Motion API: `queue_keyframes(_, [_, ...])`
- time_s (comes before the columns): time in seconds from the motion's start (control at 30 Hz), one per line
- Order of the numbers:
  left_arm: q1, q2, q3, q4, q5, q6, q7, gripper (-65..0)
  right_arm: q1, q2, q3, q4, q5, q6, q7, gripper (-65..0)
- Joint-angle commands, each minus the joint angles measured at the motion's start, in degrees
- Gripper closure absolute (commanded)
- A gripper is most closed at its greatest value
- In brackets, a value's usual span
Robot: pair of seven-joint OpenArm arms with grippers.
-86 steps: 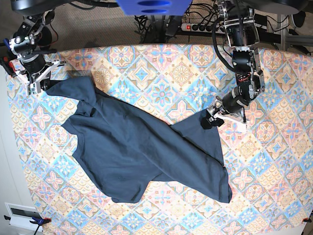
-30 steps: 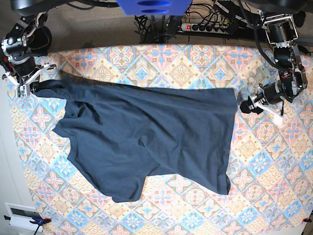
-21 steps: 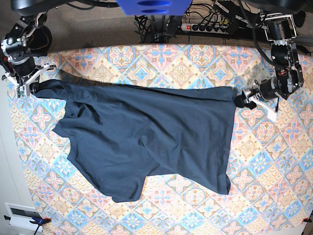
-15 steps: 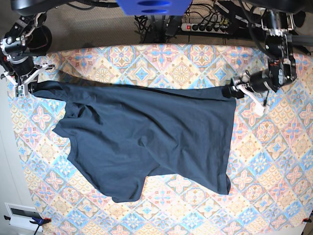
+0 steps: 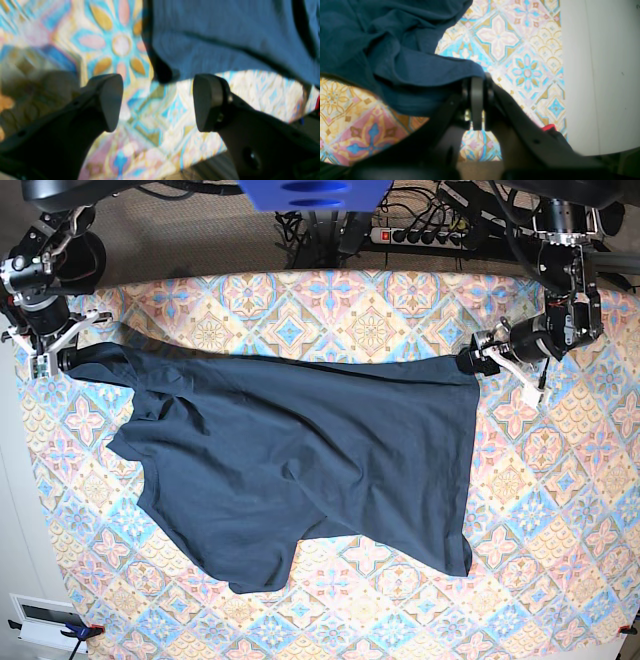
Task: Layout the t-shirt on the table in an organized manner, then fold the t-shirt properly
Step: 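Hold the shirt taut between both grippers and lower it flat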
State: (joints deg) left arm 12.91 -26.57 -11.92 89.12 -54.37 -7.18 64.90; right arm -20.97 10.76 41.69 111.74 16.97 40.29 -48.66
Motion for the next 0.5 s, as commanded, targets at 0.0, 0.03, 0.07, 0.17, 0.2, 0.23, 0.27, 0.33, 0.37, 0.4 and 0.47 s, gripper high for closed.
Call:
queue_keyframes(0.0, [-0.47,0.06,0.54,-0.81,0.17,0.02,0.02,-41.4,0.18,1.06,0.46,1.00,0.57,-0.29,1.50,-0.6])
queue_keyframes(0.03, [-0.82,0.24,1.15,-1.78,0.96,0.02,-0.07,-41.4,0.18,1.06,0.46,1.00,0.57,-0.29,1.50,-0.6])
queue_keyframes(0.07, [-1.70,0.68,2.03,-2.75,1.84,0.02,-0.07,-41.4,0.18,1.06,0.46,1.00,0.57,-0.29,1.50,-0.6])
queue_keyframes(0.17, [-3.72,3.40,4.76,-5.12,3.69,0.02,-0.07,-41.4,0.18,1.06,0.55,1.00,0.57,-0.29,1.50,-0.6])
queue_keyframes(0.2, [-3.81,3.75,4.93,-5.21,3.86,0.02,0.02,-41.4,0.18,1.06,0.55,1.00,0.57,-0.29,1.50,-0.6])
queue_keyframes(0.23, [-3.90,4.46,5.37,-5.12,3.69,-0.16,0.11,-41.2,0.18,1.06,0.55,1.00,0.57,-0.29,1.50,-0.6])
queue_keyframes(0.27, [-3.90,4.72,5.81,-4.95,3.60,-0.25,0.19,-40.0,0.18,1.06,0.55,1.00,0.57,-0.29,1.50,-0.6])
queue_keyframes(0.33, [-4.16,4.72,7.31,-4.86,2.72,-0.25,0.19,-31.3,0.18,1.06,0.55,1.09,0.57,-0.29,1.50,-0.6])
queue_keyframes(0.37, [-4.16,4.72,7.66,-4.86,1.93,-0.25,0.19,-24.9,0.18,1.06,0.55,1.09,0.57,-0.29,1.50,-0.6])
queue_keyframes(0.4, [-4.16,4.72,7.66,-4.86,0.52,-0.34,0.19,-16.7,0.27,1.06,0.55,1.09,0.57,-0.29,1.50,-0.6])
queue_keyframes(0.47, [-4.07,4.63,7.31,-4.86,-1.85,-0.34,0.28,-1.9,0.27,1.06,0.64,1.09,0.57,-0.29,1.50,-0.6])
